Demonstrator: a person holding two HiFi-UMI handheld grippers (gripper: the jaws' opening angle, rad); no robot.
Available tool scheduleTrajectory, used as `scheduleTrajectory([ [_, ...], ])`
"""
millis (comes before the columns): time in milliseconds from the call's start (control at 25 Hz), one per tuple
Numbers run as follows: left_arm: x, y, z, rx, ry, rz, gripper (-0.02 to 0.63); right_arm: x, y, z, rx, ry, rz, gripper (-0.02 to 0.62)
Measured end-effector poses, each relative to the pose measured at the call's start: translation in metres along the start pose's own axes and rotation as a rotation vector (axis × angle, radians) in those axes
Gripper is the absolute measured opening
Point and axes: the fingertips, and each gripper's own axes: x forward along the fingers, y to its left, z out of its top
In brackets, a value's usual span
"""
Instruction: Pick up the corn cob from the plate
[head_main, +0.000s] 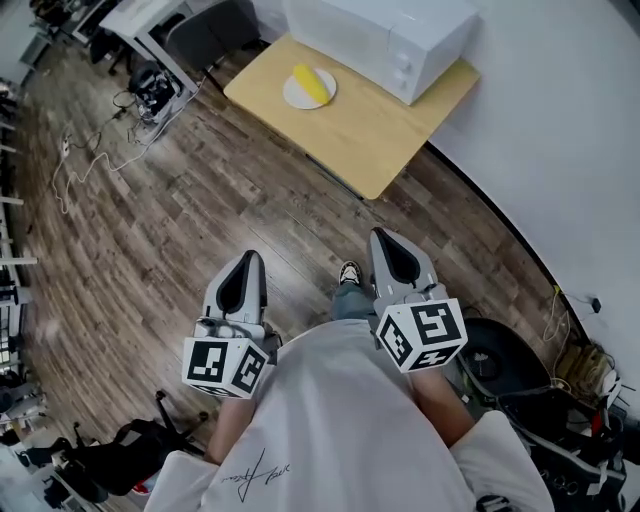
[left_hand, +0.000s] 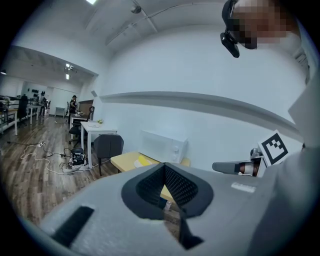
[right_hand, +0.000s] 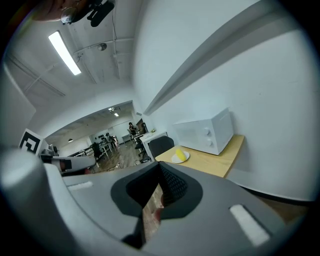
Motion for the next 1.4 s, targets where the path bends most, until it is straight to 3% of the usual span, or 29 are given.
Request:
scheduleTrajectory([
  [400, 0.059, -0.001, 0.022, 0.008, -0.029, -0.008, 0.0, 0.04, -0.036, 0.034, -0.071, -0.027, -0.01, 0.011],
  [560, 0.069, 0.001, 0.028, -0.024, -0.061, 0.0, 0.0, 0.048, -0.047, 0.041, -0.071, -0.024, -0.02, 0.012],
  [760, 0.077, 0.008, 0.034, -0.034, -0.075, 0.012, 0.0, 0.061, -0.039, 0.049, -0.085, -0.015, 0.037, 0.012],
  [1400, 0.122, 0.045, 0.042, -0.019, -0.042, -0.015, 0.0, 0.115, -0.037, 0.06, -0.061, -0.004, 0.028, 0.012],
])
